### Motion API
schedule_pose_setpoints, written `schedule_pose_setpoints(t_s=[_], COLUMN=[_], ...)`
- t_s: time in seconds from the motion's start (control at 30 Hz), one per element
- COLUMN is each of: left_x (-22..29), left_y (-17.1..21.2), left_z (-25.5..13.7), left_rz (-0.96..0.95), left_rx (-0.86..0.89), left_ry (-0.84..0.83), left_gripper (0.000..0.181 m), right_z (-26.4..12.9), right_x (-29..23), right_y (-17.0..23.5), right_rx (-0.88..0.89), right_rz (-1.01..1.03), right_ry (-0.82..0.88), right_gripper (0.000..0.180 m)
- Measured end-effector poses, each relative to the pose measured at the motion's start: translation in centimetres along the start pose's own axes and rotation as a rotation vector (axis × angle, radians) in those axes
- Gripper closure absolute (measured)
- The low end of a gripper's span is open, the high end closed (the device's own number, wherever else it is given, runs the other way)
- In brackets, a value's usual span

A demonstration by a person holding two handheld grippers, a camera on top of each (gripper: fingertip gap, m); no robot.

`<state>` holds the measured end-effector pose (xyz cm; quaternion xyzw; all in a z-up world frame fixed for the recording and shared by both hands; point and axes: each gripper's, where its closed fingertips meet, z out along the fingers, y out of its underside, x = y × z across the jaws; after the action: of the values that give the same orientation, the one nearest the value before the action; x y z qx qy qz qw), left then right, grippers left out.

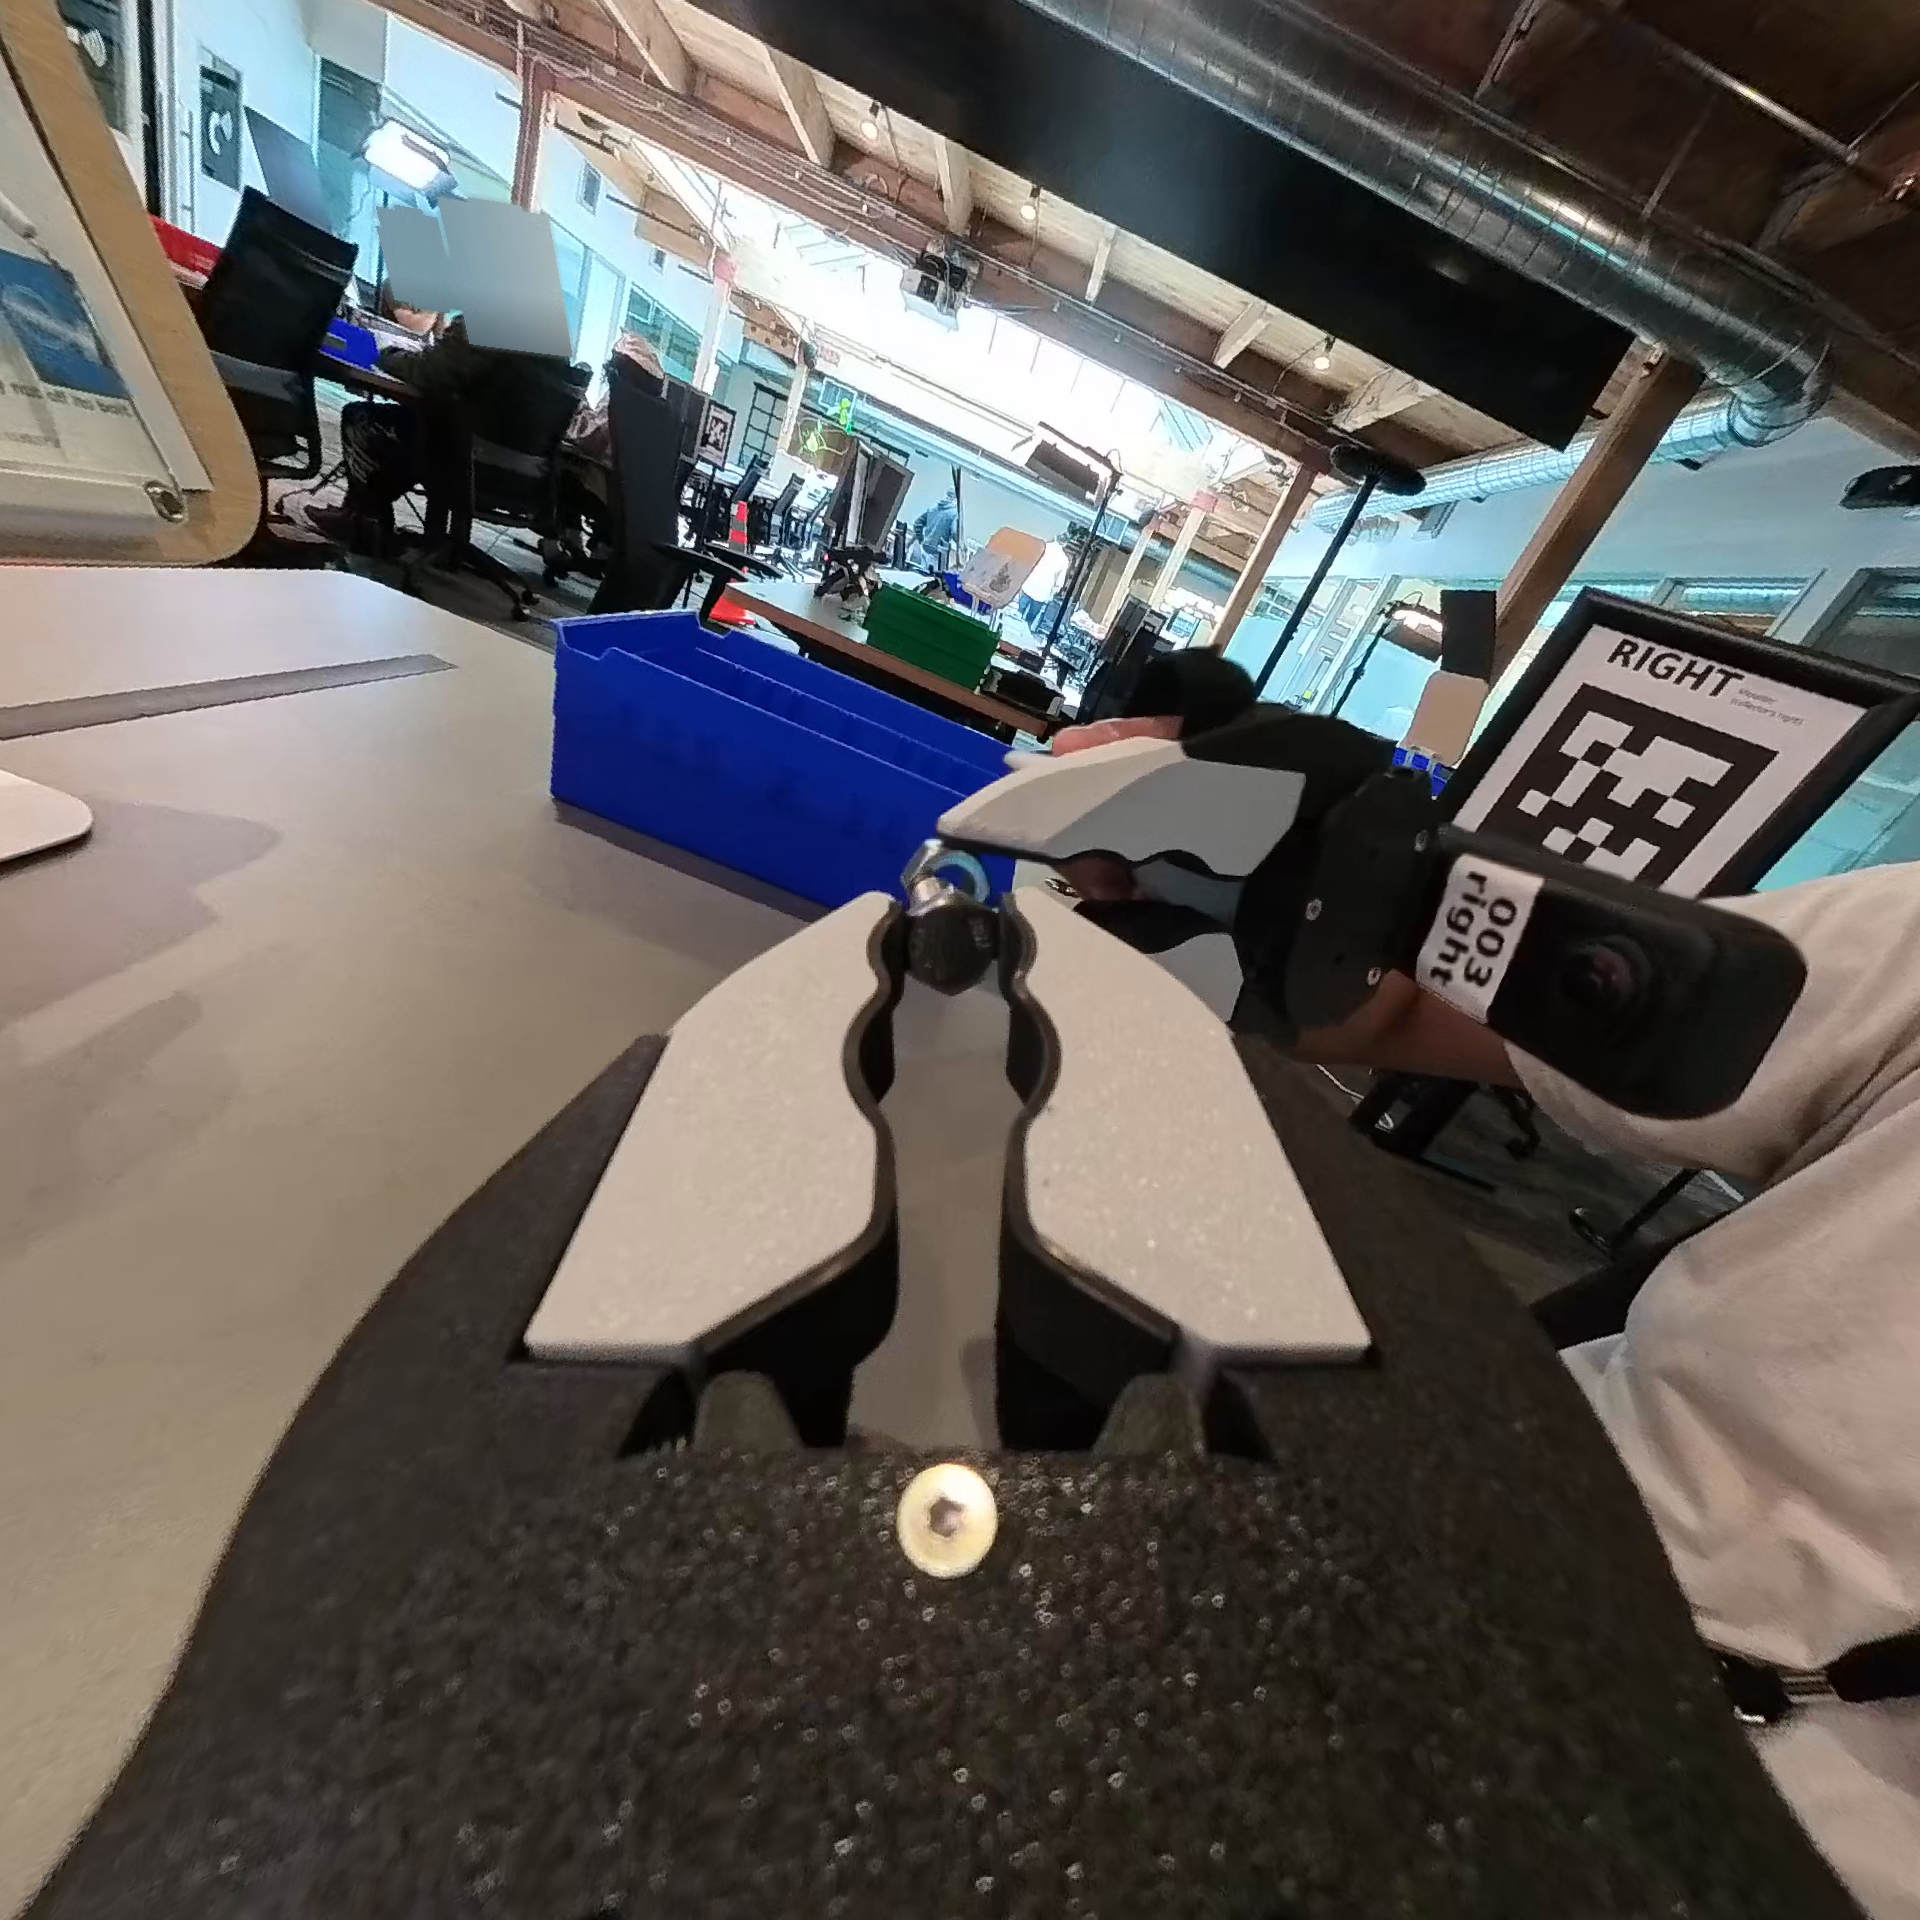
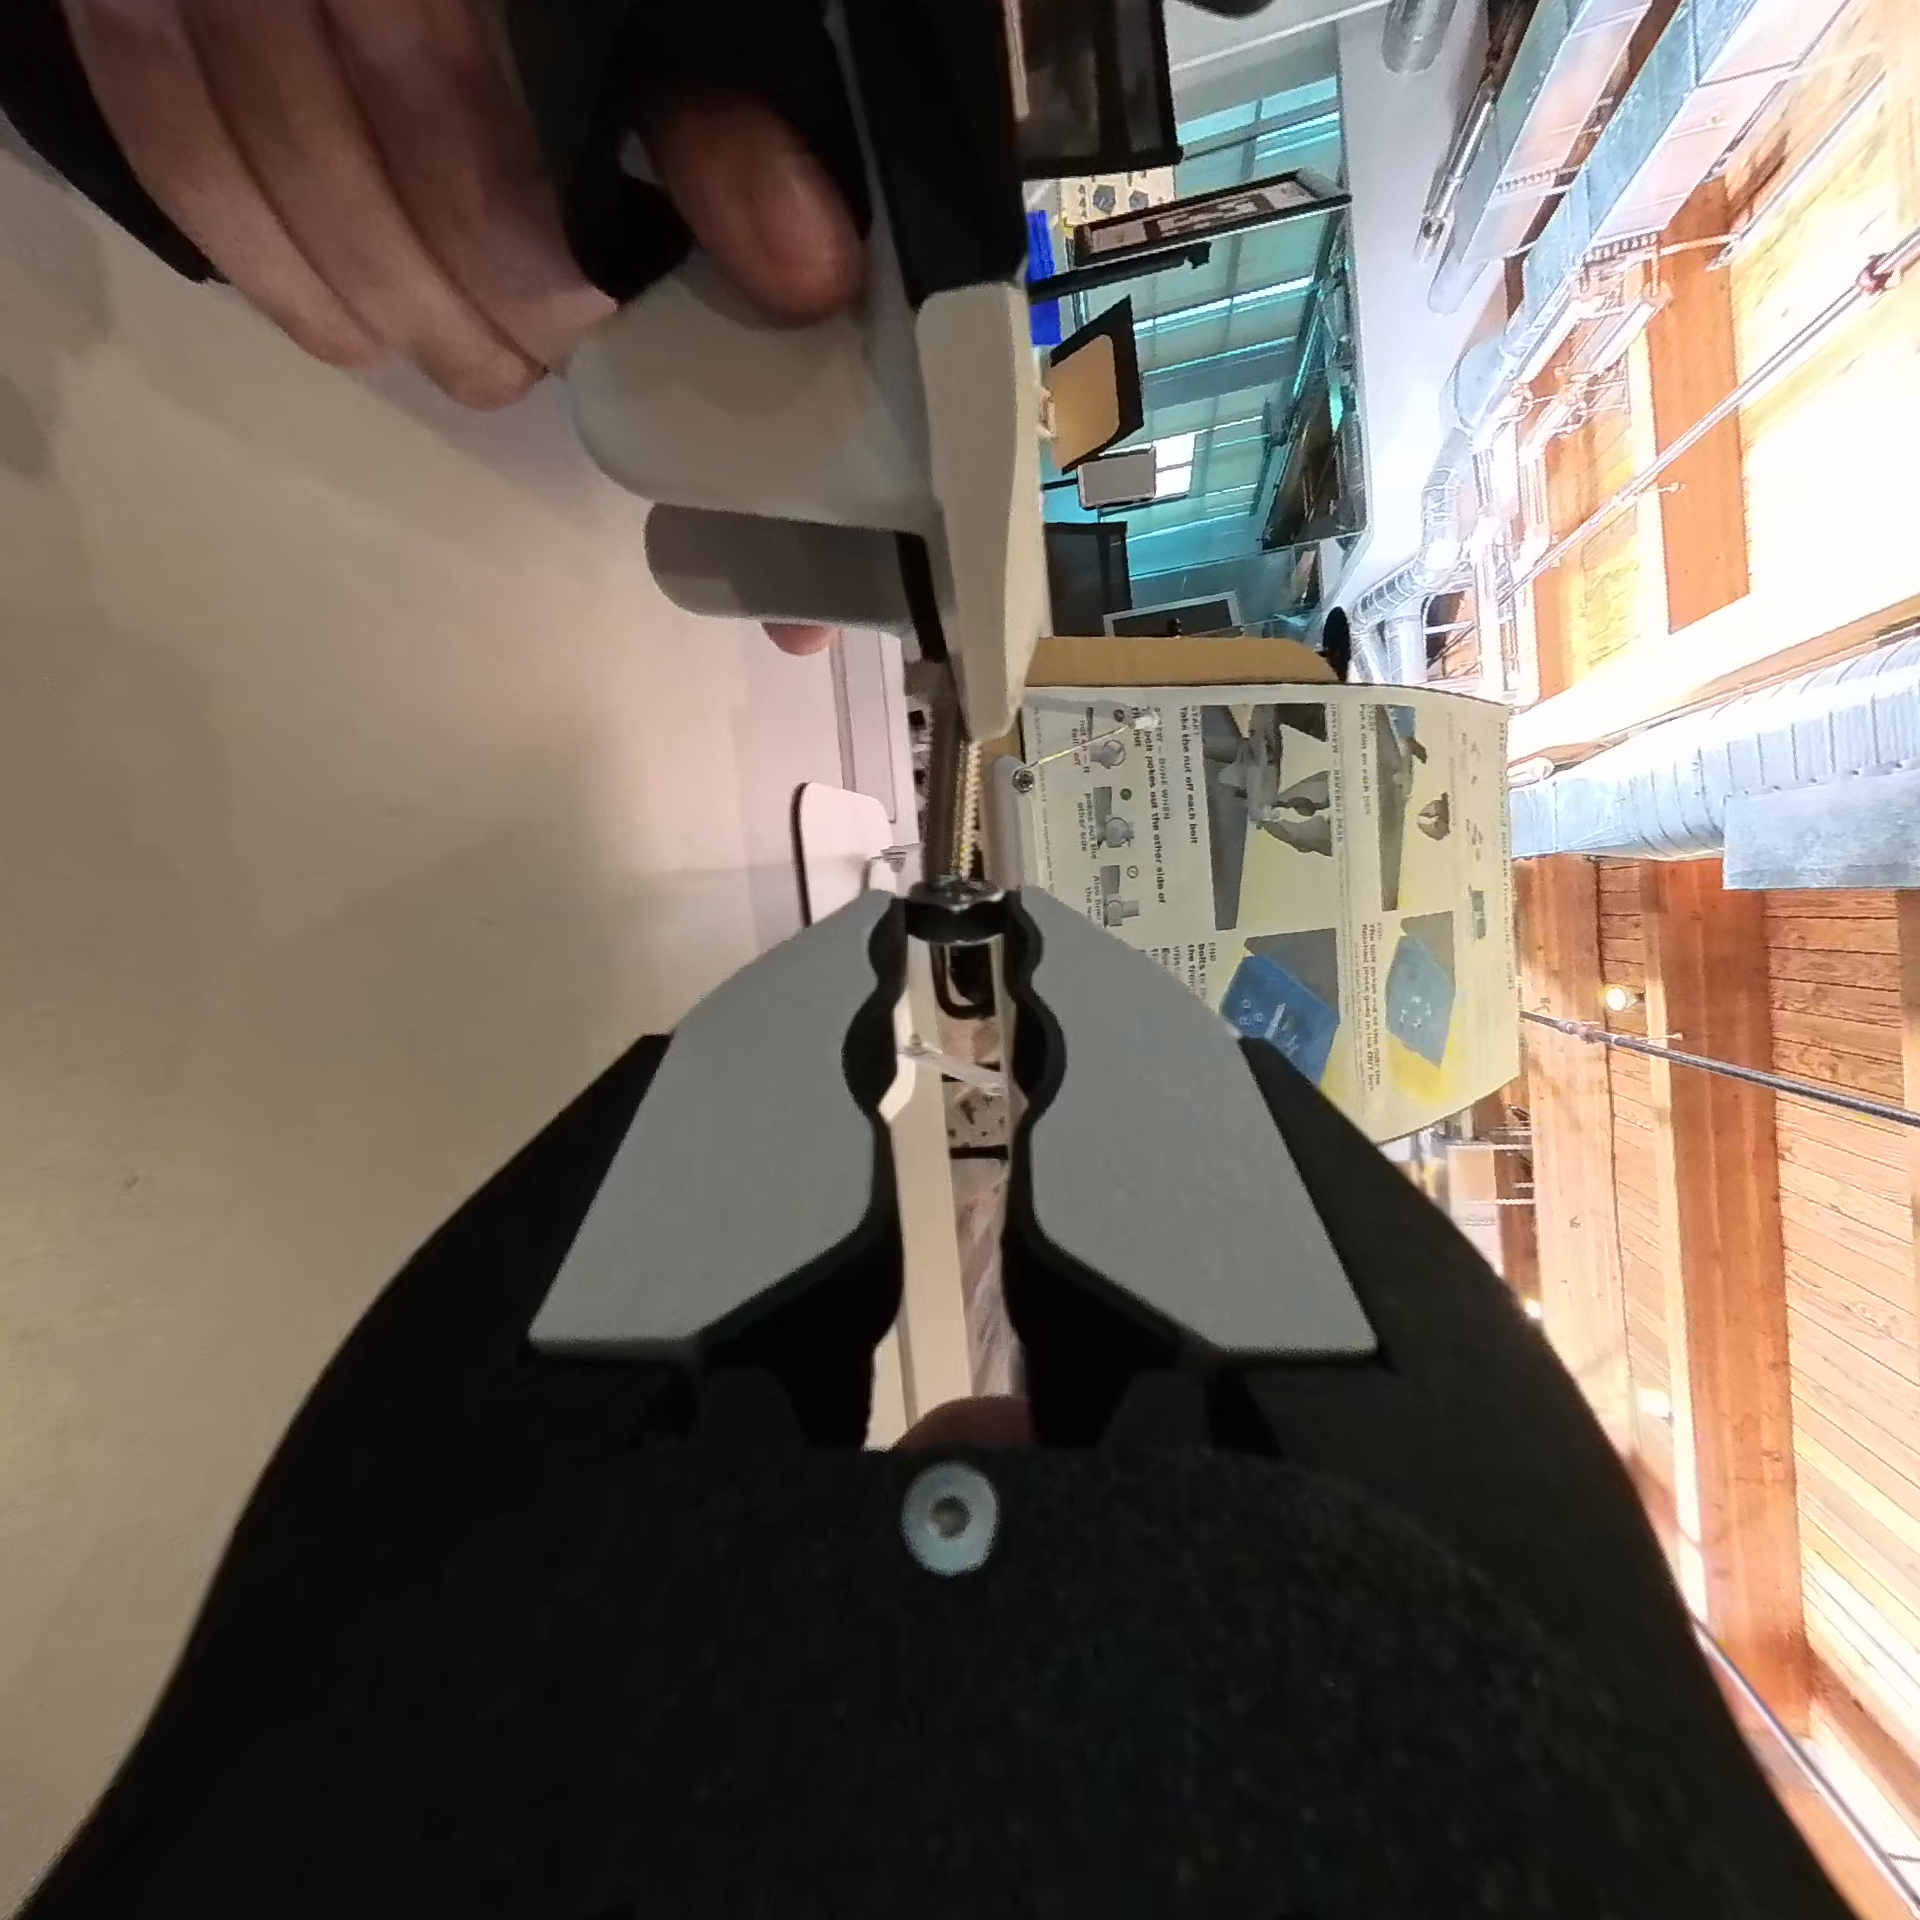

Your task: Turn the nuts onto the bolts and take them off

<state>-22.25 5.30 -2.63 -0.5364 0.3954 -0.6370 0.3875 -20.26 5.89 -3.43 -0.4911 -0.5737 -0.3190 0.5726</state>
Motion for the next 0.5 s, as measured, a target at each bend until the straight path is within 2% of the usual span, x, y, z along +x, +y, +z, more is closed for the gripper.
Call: schedule_pose_setpoints(t_s=[0.33, 0.5], left_x=[-0.2, -0.5], left_y=[0.2, 0.7], left_z=[0.0, 0.1], left_rz=[-0.032, 0.071], left_rx=[-0.002, -0.048], left_ry=[0.009, -0.048], left_gripper=[0.164, 0.164], right_z=[0.5, 0.7], right_x=[-0.4, -1.0], right_y=[-0.2, 0.1], right_rx=[-0.003, -0.014], right_rz=[-0.046, -0.008], right_ry=[0.015, -0.049], right_gripper=[0.163, 0.163])
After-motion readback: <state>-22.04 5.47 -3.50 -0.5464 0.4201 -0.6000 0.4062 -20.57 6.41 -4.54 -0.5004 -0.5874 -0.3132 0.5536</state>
